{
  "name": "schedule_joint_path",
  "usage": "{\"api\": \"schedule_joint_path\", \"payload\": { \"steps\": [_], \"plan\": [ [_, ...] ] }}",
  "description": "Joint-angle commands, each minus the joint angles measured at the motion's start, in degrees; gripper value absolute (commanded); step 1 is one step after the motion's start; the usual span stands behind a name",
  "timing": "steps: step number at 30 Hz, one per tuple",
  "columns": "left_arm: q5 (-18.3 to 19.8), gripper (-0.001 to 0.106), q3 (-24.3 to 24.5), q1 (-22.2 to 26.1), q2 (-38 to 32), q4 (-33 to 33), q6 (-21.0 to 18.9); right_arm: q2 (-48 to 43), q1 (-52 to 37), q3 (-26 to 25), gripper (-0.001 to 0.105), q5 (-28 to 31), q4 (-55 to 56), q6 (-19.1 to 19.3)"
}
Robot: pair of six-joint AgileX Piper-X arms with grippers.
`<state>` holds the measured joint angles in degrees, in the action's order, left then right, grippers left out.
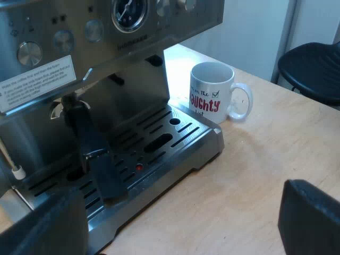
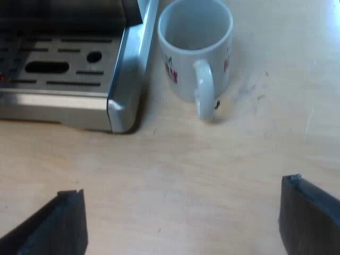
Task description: Place mug into machine
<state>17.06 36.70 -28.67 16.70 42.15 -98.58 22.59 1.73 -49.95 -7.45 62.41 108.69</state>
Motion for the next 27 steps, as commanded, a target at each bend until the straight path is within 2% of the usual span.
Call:
{"api": "schedule_joint_path", "payload": {
  "steps": [1, 7, 9, 16, 18, 21, 22, 24, 27],
  "plan": [
    [-0.1, 0.079, 0.4, -0.3, 0.1, -0.5, -0.4, -0.1, 0.0, 0.2, 0.078, -0.6, -2.7, 0.8],
    [-0.1, 0.079, 0.4, -0.3, 0.1, -0.5, -0.4, 0.0, 0.0, 3.7, 0.078, -0.6, -9.1, 0.8],
    [-0.1, 0.079, 0.4, -0.3, 0.1, -0.5, -0.4, 0.1, 0.0, 7.7, 0.078, -0.6, -14.3, 0.8],
    [-0.1, 0.079, 0.4, -0.3, 0.1, -0.5, -0.4, 0.2, 0.0, 15.6, 0.078, -0.6, -24.5, 0.6],
    [-0.1, 0.079, 0.4, -0.3, 0.1, -0.5, -0.4, 0.2, 0.0, 20.5, 0.078, -0.6, -30.9, 0.6],
    [-0.1, 0.079, 0.4, -0.3, 0.1, -0.5, -0.4, 0.2, 0.0, 21.5, 0.078, -0.6, -32.8, 0.6],
    [-0.1, 0.079, 0.4, -0.3, 0.1, -0.5, -0.4, 0.2, 0.0, 24.8, 0.078, -0.6, -37.8, 0.6],
    [-0.1, 0.079, 0.4, -0.3, 0.1, -0.5, -0.4, 1.0, 0.0, 28.0, 0.078, -0.5, -41.8, 0.6],
    [-0.1, 0.079, 0.4, -0.3, 0.1, -0.5, -0.4, 2.7, 0.0, 30.8, 0.078, -0.4, -46.4, 0.4]
  ]
}}
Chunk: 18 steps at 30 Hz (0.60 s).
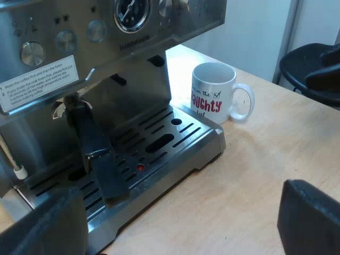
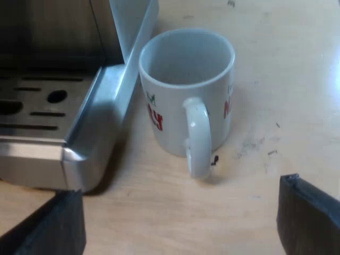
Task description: Place mug into machine
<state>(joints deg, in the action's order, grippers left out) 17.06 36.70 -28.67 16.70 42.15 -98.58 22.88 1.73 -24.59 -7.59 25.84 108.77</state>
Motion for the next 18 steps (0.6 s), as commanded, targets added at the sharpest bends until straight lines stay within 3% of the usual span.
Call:
{"api": "schedule_joint_path", "payload": {
  "steps": [1, 6, 18],
  "plan": [
    [-0.1, 0.079, 0.4, -0.3, 0.1, -0.5, -0.4, 3.7, 0.0, 6.5, 0.078, -0.2, -11.8, 0.3],
    [-0.1, 0.079, 0.4, -0.3, 0.1, -0.4, -0.4, 12.2, 0.0, 10.2, 0.078, -0.1, -24.0, 0.3],
    [-0.1, 0.079, 0.4, -0.3, 0.1, -0.3, -0.4, 36.6, 0.0, 10.8, 0.078, 0.0, -52.4, 0.3]
  ]
}}
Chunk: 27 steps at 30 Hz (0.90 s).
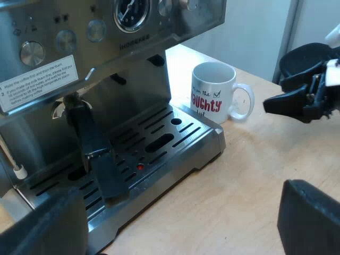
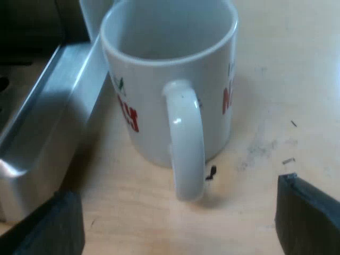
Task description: Place mug into machine
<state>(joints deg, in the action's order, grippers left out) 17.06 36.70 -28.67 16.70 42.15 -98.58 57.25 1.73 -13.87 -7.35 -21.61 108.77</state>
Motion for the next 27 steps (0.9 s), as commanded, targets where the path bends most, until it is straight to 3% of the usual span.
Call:
{"api": "schedule_joint_path", "payload": {
  "steps": [1, 12, 21, 27],
  "plan": [
    [-0.1, 0.079, 0.4, -0.3, 0.1, -0.3, -0.4, 3.0, 0.0, 0.0, 0.078, -0.2, -5.8, 0.3],
    [-0.1, 0.079, 0.4, -0.3, 0.1, -0.1, -0.4, 18.4, 0.0, -2.1, 0.078, -0.2, -19.9, -2.7],
    [-0.1, 0.079, 0.4, -0.3, 0.1, -0.1, -0.4, 26.4, 0.0, -8.1, 0.078, -0.2, -20.7, -2.7],
    [-0.1, 0.079, 0.4, -0.3, 0.1, -0.1, -0.4, 28.4, 0.0, -9.0, 0.078, -0.5, -20.6, -2.7]
  ]
}}
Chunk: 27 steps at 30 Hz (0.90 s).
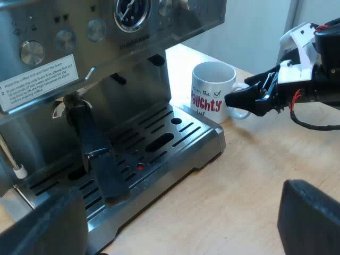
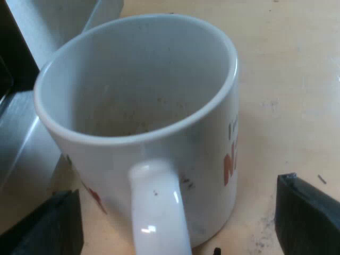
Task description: Place mug into machine
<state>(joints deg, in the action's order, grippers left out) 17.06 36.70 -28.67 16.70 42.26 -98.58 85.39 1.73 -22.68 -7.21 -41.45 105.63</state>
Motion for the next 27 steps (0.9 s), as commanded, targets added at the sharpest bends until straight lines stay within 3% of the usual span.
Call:
{"api": "schedule_joint_path", "payload": {
  "steps": [1, 5, 6, 8, 11, 12, 13, 15, 17, 27],
  "plan": [
    [-0.1, 0.079, 0.4, -0.3, 0.1, -0.2, -0.4, 0.2, 0.0, -0.2, 0.078, -0.6, -0.7, 0.4],
    [-0.1, 0.079, 0.4, -0.3, 0.1, -0.2, -0.4, 0.2, 0.0, -0.1, 0.074, -0.6, 0.1, 0.4],
    [-0.1, 0.079, 0.4, -0.3, 0.1, -0.2, -0.4, 0.2, 0.0, -0.1, 0.063, -0.6, 0.1, 0.4],
    [-0.1, 0.079, 0.4, -0.3, 0.1, -0.2, -0.4, 0.2, 0.0, -0.1, 0.051, -0.6, 0.1, 0.4],
    [-0.1, 0.079, 0.4, -0.3, 0.1, -0.2, -0.4, 0.2, 0.0, -0.1, 0.045, -0.8, 0.1, 0.4],
    [-0.1, 0.079, 0.4, -0.3, 0.1, -0.2, -0.4, 0.2, 0.0, -0.1, 0.029, -1.0, 0.1, 0.4],
    [-0.1, 0.079, 0.4, -0.3, 0.1, -0.2, -0.4, 0.2, 0.0, -0.1, 0.022, -1.6, 0.1, 0.4],
    [-0.1, 0.079, 0.4, -0.3, 0.1, -0.2, -0.4, 0.2, 0.0, -0.1, 0.021, -1.7, 0.1, 0.4],
    [-0.1, 0.079, 0.4, -0.3, 0.1, -0.2, -0.4, 0.2, 0.0, -0.1, 0.001, -3.6, 0.1, -1.1],
    [-0.1, 0.079, 0.4, -0.3, 0.1, -0.2, -0.4, -7.5, 0.0, 3.4, 0.000, -3.8, 0.6, -1.4]
  ]
}}
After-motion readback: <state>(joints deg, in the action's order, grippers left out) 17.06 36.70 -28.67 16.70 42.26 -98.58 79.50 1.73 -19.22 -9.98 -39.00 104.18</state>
